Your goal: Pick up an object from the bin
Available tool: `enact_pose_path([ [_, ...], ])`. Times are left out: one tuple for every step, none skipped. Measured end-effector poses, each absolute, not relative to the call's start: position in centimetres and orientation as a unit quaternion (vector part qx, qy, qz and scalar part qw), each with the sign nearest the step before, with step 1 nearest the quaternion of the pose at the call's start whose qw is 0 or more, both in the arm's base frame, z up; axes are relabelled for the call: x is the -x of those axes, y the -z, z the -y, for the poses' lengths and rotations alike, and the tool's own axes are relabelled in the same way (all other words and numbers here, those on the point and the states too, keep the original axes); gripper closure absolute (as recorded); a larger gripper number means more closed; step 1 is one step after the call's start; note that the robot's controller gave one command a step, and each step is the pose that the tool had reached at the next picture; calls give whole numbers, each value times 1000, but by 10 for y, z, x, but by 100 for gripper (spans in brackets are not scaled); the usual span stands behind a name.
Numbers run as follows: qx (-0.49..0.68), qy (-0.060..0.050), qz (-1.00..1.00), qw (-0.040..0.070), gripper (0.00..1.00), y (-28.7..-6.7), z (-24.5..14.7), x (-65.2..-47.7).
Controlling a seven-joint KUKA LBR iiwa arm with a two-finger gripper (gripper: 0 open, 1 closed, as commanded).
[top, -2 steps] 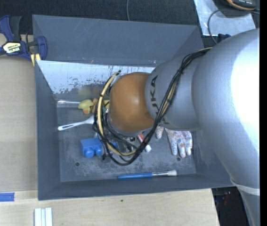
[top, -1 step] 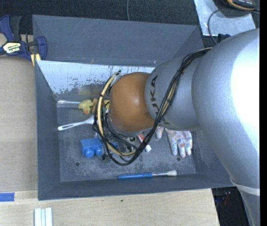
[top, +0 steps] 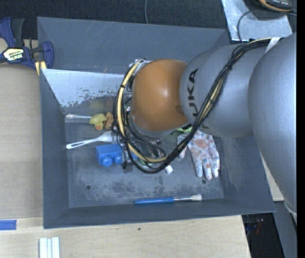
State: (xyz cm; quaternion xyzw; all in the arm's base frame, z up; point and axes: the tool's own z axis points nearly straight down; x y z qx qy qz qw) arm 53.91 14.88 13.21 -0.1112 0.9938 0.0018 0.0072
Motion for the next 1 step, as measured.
enact_pose_path([
  [100,-2,-995,5,100,-197,-141,-537],
])
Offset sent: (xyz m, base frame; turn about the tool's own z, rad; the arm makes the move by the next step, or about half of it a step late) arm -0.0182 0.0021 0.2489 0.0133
